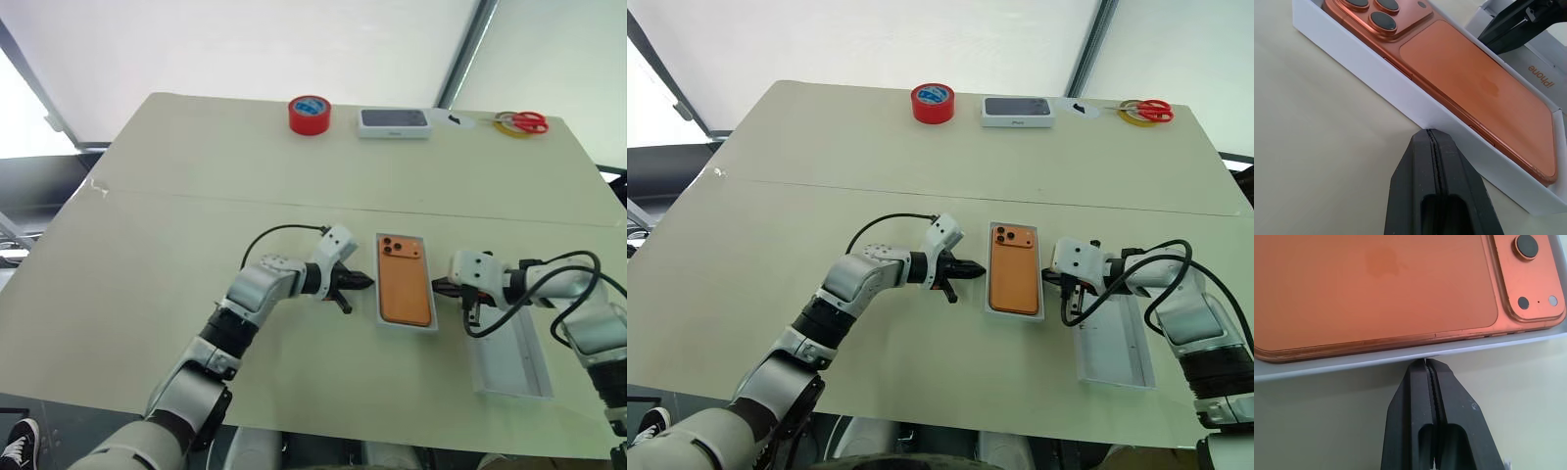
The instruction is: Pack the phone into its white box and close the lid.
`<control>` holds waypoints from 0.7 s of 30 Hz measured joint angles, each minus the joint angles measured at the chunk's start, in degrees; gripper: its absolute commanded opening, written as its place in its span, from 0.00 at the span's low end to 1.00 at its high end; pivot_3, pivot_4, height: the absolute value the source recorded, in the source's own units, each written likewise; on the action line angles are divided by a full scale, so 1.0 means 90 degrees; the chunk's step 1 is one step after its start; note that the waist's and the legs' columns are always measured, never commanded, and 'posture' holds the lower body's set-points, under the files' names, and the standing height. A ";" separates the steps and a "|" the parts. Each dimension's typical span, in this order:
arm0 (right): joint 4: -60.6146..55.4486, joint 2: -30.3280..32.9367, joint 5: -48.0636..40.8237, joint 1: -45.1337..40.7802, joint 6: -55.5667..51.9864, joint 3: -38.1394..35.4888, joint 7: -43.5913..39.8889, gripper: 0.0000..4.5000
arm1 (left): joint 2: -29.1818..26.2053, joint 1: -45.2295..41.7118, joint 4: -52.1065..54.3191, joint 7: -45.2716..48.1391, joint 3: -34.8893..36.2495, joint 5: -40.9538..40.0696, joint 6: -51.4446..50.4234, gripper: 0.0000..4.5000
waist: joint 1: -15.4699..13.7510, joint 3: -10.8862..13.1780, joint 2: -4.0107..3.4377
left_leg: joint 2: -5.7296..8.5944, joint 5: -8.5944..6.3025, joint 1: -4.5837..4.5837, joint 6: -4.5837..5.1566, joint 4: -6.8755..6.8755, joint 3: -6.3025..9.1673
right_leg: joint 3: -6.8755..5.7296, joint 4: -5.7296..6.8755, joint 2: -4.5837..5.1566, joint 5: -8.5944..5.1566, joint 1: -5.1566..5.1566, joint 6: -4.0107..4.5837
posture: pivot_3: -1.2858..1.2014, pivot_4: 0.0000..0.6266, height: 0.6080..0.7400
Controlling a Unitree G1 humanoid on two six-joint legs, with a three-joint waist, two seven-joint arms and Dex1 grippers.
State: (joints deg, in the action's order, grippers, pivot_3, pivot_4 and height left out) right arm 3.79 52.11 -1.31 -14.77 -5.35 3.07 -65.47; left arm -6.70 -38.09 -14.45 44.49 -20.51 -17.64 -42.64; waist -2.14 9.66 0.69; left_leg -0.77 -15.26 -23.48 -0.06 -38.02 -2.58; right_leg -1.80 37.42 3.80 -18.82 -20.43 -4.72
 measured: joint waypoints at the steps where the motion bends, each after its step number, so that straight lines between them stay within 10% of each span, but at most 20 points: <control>1: 0.0002 0.0001 0.0001 0.0005 0.0019 -0.0002 0.0015 0.01 | -0.0001 -0.0001 -0.0019 0.0036 0.0001 0.0020 0.0042 0.00 | 0.0003 0.0000 0.0000 | -0.0001 0.0000 0.0000 -0.0001 0.0000 0.0000 | 0.0000 0.0000 0.0000 0.0000 -0.0001 0.0000 | 0.52 0.24 1.00; 21: 0.0659 0.0956 -0.0268 0.0539 0.0650 -0.0487 -0.0288 0.01 | -0.1467 0.1027 0.1303 0.0463 0.0972 -0.0137 0.0458 0.00 | 0.0034 0.0001 -0.0002 | -0.0007 0.0004 0.0001 -0.0008 0.0001 0.0000 | 0.0000 -0.0001 0.0000 0.0000 -0.0001 0.0001 | 0.52 0.24 1.00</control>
State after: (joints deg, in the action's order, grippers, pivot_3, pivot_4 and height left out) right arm 9.73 60.72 -3.73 -9.92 0.50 -1.32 -68.06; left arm -19.90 -28.84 -2.73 48.66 -11.76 -18.87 -38.52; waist -1.84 9.67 0.67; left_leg -0.84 -15.22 -23.47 -0.13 -38.01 -2.58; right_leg -1.80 37.41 3.80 -18.82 -20.43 -4.71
